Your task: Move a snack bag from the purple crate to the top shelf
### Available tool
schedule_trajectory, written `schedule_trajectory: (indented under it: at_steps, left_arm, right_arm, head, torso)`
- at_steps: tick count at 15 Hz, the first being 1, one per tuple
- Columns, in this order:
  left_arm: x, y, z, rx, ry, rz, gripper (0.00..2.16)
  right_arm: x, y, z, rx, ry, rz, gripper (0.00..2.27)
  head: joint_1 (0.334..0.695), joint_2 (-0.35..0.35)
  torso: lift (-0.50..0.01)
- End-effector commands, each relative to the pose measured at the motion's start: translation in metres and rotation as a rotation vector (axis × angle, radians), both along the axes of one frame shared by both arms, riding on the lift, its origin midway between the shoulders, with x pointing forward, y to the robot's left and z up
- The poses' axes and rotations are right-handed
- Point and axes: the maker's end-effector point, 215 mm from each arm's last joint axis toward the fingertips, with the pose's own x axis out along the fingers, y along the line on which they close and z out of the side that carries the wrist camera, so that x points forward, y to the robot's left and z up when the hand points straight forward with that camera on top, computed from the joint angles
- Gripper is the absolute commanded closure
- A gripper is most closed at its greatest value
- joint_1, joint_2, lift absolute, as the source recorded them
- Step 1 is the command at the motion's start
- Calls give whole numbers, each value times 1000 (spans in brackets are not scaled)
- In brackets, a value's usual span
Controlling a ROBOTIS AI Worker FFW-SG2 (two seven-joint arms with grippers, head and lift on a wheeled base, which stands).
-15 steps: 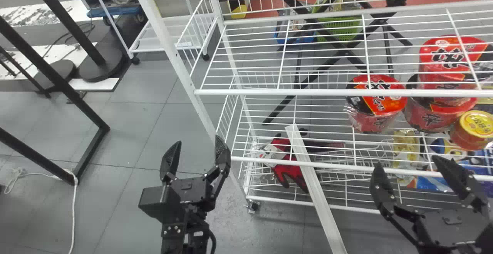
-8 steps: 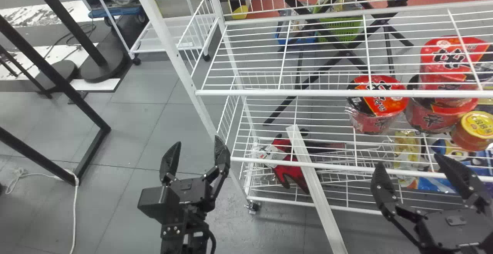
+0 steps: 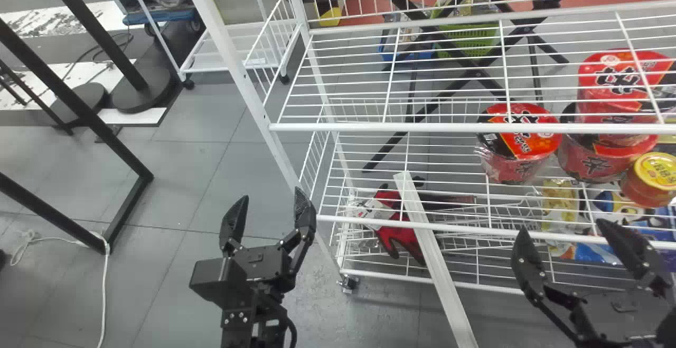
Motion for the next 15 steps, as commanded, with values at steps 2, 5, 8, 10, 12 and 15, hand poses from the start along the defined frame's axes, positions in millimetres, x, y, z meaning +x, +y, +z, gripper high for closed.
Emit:
schedule_trajectory:
  at_steps: [2,5,8,10,12,15]
  left_arm:
    - [1,0,-1,0,1,0,144]
    - [3,1,-1,0,0,2,144]
    - [5,4,-6,-1,5,7,144]
    - [8,6,-10,-8,8,11,144]
    - [11,6,-10,-10,3,10,144]
    - [13,9,-13,-17,1,10,144]
  right_arm:
    - [1,1,7,10,-27,1,56]
    - [-6,-8,10,3,-23,-13,63]
    - [-19,-34,28,-8,-32,-44,60]
    - [-31,-57,43,-11,-32,-54,6]
    - [-42,-79,45,-30,-5,-54,19]
    - [-57,-125,31,65,162,-50,26]
  head:
    - [695,271]
    - [695,272]
    - [695,262]
    - [695,247]
    - [695,213]
    - [695,185]
  torso:
    - [-455]
    - [-455]
    - [-455]
    - [-455]
    - [-455]
    - [-455]
